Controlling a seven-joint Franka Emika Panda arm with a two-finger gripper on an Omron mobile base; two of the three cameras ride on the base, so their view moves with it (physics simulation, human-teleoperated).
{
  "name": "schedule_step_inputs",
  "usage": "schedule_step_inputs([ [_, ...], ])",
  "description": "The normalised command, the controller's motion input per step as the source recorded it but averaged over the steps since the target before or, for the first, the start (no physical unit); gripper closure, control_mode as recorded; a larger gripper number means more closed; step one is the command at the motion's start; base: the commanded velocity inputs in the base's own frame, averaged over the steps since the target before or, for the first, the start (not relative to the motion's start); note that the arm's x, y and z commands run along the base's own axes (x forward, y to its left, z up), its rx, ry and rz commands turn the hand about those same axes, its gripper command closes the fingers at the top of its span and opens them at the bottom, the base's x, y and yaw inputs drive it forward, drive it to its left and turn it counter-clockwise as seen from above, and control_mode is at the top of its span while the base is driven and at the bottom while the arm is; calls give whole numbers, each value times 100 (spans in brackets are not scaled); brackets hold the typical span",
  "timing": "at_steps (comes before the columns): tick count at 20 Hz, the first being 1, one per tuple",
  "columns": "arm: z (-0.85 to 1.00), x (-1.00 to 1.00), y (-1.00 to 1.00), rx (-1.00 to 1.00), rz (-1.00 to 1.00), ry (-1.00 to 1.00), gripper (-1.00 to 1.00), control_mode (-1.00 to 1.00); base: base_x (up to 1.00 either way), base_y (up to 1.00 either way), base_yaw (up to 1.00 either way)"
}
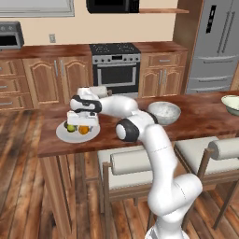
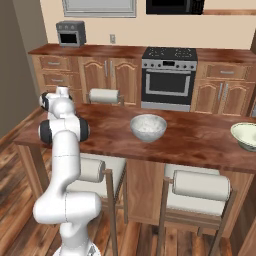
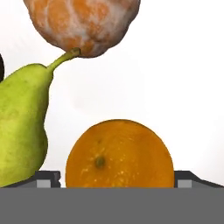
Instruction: Take the fruits from the plate on the dining counter and place two fruits in each bowl.
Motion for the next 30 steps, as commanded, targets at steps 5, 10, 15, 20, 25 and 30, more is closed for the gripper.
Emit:
schedule_step_inputs([
  [5,-9,2,12,0,-6,0,-100,-100,0,0,0],
  [10,-8,0,0,0,-2,0,-100,-100,0,0,0],
  [15,-2,0,0,0,0,0,100,-100,0,0,0],
  [20,-8,1,-13,0,0,-6,100,-100,0,0,0],
  [25,30,-49,-63,3,1,-26,100,-100,0,0,0],
  [30,78,-89,-88,2,3,-35,100,-100,0,0,0],
])
